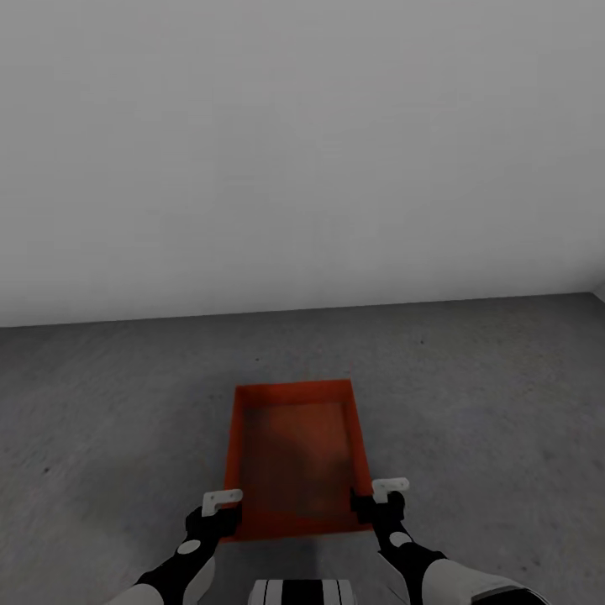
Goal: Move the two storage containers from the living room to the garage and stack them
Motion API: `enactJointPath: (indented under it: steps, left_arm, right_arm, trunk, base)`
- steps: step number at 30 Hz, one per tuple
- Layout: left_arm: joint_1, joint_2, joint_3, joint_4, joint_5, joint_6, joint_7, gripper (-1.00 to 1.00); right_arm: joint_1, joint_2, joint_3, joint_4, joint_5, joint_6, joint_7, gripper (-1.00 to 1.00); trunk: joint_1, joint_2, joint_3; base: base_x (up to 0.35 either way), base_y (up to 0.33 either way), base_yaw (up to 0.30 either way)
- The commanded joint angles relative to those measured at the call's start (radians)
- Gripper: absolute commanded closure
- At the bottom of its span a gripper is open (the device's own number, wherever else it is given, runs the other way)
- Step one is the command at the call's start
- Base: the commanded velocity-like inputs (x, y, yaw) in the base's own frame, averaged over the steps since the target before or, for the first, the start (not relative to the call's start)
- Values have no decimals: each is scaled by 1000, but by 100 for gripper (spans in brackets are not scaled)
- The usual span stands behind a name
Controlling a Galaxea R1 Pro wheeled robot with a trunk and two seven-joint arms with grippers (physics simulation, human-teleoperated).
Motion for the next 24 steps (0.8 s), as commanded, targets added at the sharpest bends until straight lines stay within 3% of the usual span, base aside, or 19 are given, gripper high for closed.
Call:
enactJointPath:
  steps: [1, 24]
  left_arm:
    - [-1, 0, -7, 1, 10, -4, 4, -100]
    - [-1, -1, -6, -4, 14, -5, 5, -100]
  right_arm:
    - [-1, 0, 8, 1, -1, -2, -6, -100]
    - [-1, 2, 8, 1, -3, -3, -8, -100]
  trunk:
    - [0, 0, -1]
    - [0, 0, -1]
  base:
    - [0, 0, 0]
    - [0, 0, 0]
